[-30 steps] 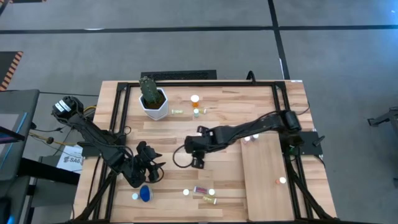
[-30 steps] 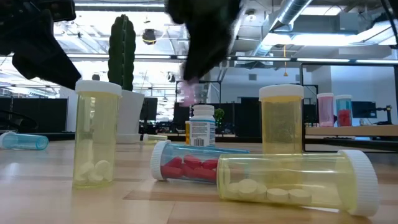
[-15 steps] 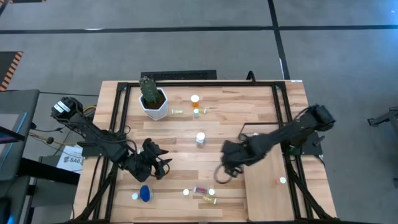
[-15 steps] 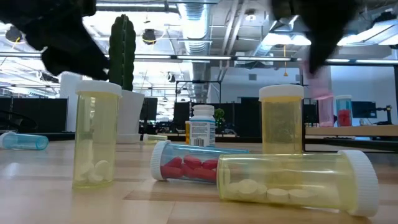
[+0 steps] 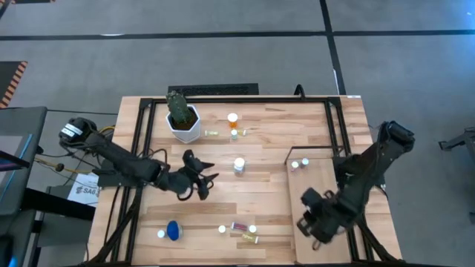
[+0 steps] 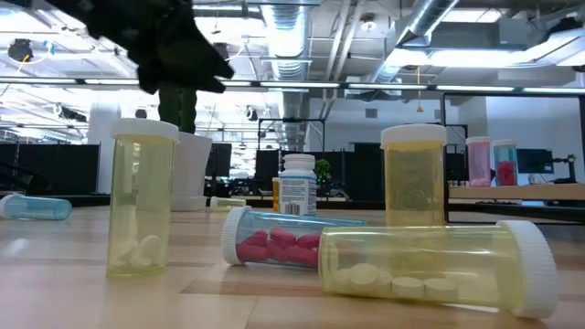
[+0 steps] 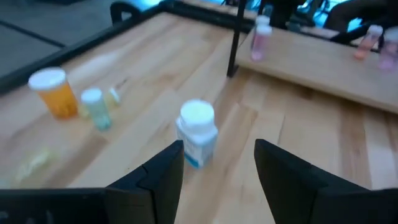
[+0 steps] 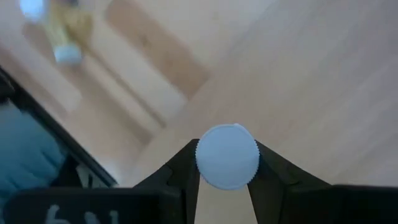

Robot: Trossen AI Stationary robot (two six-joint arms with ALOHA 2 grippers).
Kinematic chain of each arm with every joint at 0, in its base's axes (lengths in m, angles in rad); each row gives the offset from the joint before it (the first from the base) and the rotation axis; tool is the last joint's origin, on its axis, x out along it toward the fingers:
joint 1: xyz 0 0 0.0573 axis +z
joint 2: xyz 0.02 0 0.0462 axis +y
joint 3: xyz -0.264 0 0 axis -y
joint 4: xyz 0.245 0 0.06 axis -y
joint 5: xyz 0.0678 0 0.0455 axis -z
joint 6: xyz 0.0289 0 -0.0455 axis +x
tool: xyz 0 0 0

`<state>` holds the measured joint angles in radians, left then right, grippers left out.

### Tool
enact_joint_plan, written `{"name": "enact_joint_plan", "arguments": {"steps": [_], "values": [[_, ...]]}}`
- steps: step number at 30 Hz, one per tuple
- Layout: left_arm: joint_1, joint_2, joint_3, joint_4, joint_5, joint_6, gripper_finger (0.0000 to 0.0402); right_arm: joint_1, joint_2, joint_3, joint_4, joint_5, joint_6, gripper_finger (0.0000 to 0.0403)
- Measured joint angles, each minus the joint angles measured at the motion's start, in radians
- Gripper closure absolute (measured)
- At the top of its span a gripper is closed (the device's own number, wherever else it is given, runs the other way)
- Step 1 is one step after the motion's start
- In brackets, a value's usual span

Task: Pick and place medicine bottles onto shelf by color
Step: Put the pink pill bottle on the shelf

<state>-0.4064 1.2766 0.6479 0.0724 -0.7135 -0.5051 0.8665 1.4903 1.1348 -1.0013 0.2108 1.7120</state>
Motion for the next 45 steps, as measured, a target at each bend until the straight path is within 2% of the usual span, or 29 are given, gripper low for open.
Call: {"name": "enact_joint_plan", "arguments": {"steps": [7,14,19,23,38,45], "values": [[0.093,0.0,0.0,0.152,0.081,0.12,0.0218,0.145,0.004,-0.001,0.015,0.017,-0.068,0.0274],[0.168,0.0,0.0,0.303,0.078,0.218,0.0218,0.223,0.001,-0.001,-0.027,0.079,-0.151,0.0274],[0.213,0.0,0.0,0.423,0.075,0.274,0.0218,0.263,0.002,-0.001,-0.028,0.084,-0.241,0.0273],[0.227,0.0,0.0,0.459,0.078,0.281,0.0218,0.285,0.002,-0.001,-0.018,0.091,-0.299,0.0273],[0.154,0.0,0.0,0.475,0.103,0.124,0.0219,0.341,0.002,-0.001,-0.011,0.112,-0.534,0.0271],[0.072,0.0,0.0,0.536,0.026,0.091,0.0219,0.383,0.002,-0.001,-0.011,0.113,-0.642,0.027]]}}
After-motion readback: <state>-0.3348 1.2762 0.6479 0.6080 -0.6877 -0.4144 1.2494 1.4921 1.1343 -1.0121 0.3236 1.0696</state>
